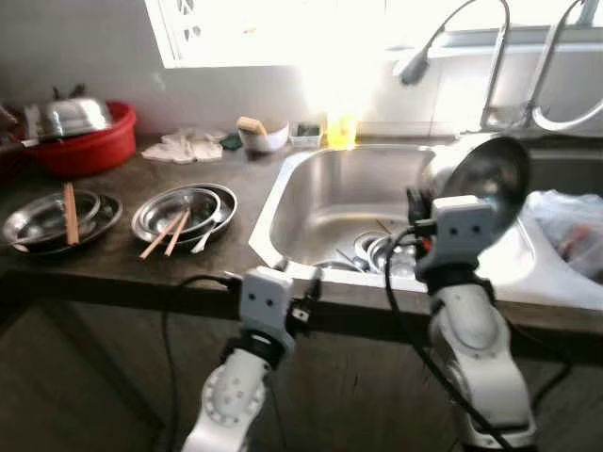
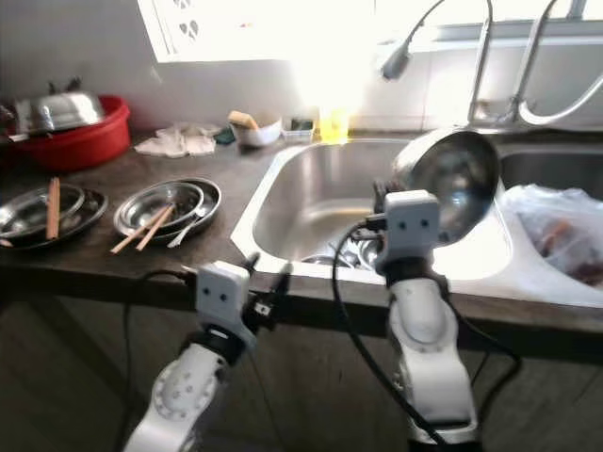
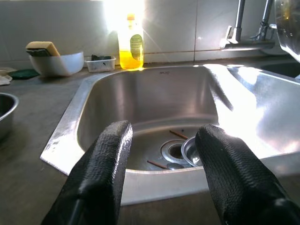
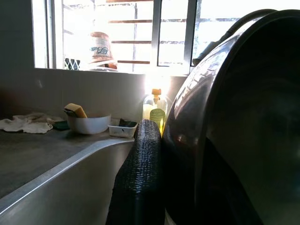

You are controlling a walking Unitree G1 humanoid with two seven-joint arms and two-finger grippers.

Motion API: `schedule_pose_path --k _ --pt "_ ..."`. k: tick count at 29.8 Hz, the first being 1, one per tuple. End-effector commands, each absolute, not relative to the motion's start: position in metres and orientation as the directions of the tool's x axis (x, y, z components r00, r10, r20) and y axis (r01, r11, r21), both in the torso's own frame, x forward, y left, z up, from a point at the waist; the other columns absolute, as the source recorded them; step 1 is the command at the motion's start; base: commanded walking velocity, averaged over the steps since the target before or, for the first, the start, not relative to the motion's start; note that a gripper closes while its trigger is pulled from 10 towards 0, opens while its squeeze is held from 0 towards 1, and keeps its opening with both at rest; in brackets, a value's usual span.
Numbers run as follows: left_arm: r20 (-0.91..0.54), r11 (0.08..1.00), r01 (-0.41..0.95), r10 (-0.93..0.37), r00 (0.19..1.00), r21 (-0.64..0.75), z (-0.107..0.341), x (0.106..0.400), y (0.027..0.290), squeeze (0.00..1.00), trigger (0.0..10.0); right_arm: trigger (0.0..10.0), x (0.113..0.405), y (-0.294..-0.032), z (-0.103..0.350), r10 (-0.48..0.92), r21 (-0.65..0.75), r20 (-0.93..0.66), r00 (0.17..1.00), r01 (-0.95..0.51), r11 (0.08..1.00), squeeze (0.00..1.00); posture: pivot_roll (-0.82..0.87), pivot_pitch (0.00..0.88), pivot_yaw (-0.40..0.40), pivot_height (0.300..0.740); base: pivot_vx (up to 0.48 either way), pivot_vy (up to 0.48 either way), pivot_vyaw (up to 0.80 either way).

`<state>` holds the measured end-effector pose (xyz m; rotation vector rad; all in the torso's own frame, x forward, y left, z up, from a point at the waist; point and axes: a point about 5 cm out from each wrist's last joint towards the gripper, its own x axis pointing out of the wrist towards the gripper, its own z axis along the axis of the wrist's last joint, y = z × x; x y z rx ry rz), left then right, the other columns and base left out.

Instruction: Kitchen organization

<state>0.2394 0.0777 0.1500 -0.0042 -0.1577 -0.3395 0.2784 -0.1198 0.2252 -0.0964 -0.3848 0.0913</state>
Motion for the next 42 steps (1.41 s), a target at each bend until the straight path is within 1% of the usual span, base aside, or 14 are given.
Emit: schedule_pose_path --k 1,3,5,10,20,21,23,26,27,31,38,40,41,42 --pt "0.165 0.940 0.341 -0.338 0.926 0.012 0.152 0.239 0.074 0.00 10.0 10.0 0.281 -0.126 0.231 0.102 -0.122 0.378 0.920 -0.060 0.991 0.00 0.03 0.034 0.019 0.740 0.000 0.000 0.00" --pt "0.163 0.940 0.341 -0.338 0.927 0.013 0.152 0.240 0.074 0.00 10.0 10.0 0.287 -0.127 0.234 0.124 -0.134 0.370 0.921 -0.080 0.988 0.00 0.03 0.035 0.017 0.740 0.000 0.000 0.00" --pt "0.161 0.939 0.343 -0.341 0.926 0.014 0.152 0.239 0.073 0.00 10.0 10.0 0.296 -0.127 0.237 0.161 -0.214 0.350 0.923 -0.089 0.973 0.00 0.02 0.036 0.017 0.740 0.000 0.000 0.00" --pt "0.161 0.939 0.345 -0.342 0.926 0.013 0.151 0.238 0.072 0.00 10.0 10.0 0.313 -0.125 0.238 0.209 -0.252 0.311 0.927 -0.132 0.959 0.00 0.02 0.040 0.012 0.740 0.000 0.000 0.00" --pt "0.157 0.943 0.332 -0.329 0.931 0.007 0.151 0.233 0.072 0.00 10.0 10.0 0.356 -0.112 0.226 0.345 -0.346 0.101 0.933 -0.292 0.892 0.00 0.05 0.065 -0.019 0.740 0.000 0.000 0.00" --pt "0.154 0.945 0.328 -0.324 0.933 0.003 0.151 0.231 0.072 0.00 10.0 10.0 0.362 -0.108 0.220 0.374 -0.366 0.045 0.926 -0.333 0.869 0.00 0.05 0.073 -0.022 0.740 0.000 0.000 0.00" --pt "0.155 0.945 0.326 -0.322 0.934 0.001 0.151 0.230 0.072 0.00 10.0 10.0 0.365 -0.105 0.217 0.392 -0.370 0.014 0.920 -0.360 0.857 0.00 0.05 0.078 -0.024 0.740 0.000 0.000 0.00" --pt "0.153 0.945 0.326 -0.322 0.934 0.000 0.152 0.227 0.071 0.00 10.0 10.0 0.369 -0.098 0.210 0.445 -0.376 -0.041 0.895 -0.426 0.822 0.00 0.06 0.086 -0.025 0.740 0.000 0.000 0.00" --pt "0.150 0.945 0.326 -0.322 0.935 -0.001 0.152 0.225 0.071 0.00 10.0 10.0 0.371 -0.092 0.204 0.490 -0.389 -0.091 0.867 -0.484 0.784 0.00 0.06 0.095 -0.029 0.740 0.000 0.000 0.00" --pt "0.139 0.946 0.325 -0.322 0.936 -0.001 0.152 0.220 0.072 0.00 10.0 10.0 0.373 -0.083 0.193 0.555 -0.396 -0.171 0.814 -0.573 0.718 0.00 0.07 0.117 -0.033 0.740 0.000 0.000 0.00" --pt "0.126 0.946 0.323 -0.320 0.939 -0.005 0.151 0.214 0.073 0.00 10.0 10.0 0.373 -0.075 0.177 0.602 -0.377 -0.264 0.754 -0.655 0.655 0.00 0.08 0.135 -0.037 0.740 0.000 0.000 0.00" --pt "0.120 0.946 0.324 -0.321 0.939 -0.006 0.151 0.213 0.073 0.00 10.0 10.0 0.369 -0.074 0.166 0.623 -0.371 -0.323 0.712 -0.701 0.609 0.00 0.08 0.144 -0.034 0.740 0.000 0.000 0.00" --pt "0.120 0.946 0.324 -0.321 0.939 -0.006 0.151 0.213 0.073 0.00 10.0 10.0 0.369 -0.074 0.166 0.623 -0.371 -0.323 0.712 -0.701 0.609 0.00 0.08 0.144 -0.034 0.740 0.000 0.000 0.00" --pt "0.119 0.946 0.326 -0.322 0.939 -0.006 0.152 0.213 0.073 0.00 10.0 10.0 0.366 -0.072 0.161 0.642 -0.369 -0.349 0.683 -0.730 0.575 0.00 0.08 0.148 -0.033 0.740 0.000 0.000 0.00"
